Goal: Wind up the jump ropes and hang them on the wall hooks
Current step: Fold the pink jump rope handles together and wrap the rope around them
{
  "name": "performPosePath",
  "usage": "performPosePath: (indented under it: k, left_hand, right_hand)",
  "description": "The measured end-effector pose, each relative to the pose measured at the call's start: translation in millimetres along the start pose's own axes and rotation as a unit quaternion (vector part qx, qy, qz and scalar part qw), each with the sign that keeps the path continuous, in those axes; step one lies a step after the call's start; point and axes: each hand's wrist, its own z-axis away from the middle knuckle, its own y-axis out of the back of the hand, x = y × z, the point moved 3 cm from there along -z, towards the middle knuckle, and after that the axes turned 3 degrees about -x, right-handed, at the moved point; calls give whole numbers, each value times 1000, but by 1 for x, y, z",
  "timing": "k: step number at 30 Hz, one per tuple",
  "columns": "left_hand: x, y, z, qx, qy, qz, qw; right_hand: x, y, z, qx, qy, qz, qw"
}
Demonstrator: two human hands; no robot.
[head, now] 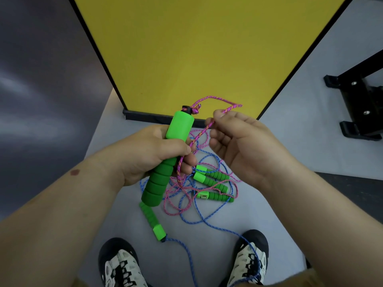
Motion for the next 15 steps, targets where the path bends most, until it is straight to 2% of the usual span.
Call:
performPosePath:
  k: [6, 15]
  left_hand:
    - [3, -1, 2, 5, 0, -7, 1000]
    - [3, -1, 2, 1, 10, -2, 1000]
  right_hand:
    - [15, -10, 5, -43, -18, 55, 997]
    - [-1, 3, -3, 41, 37, 11, 998]
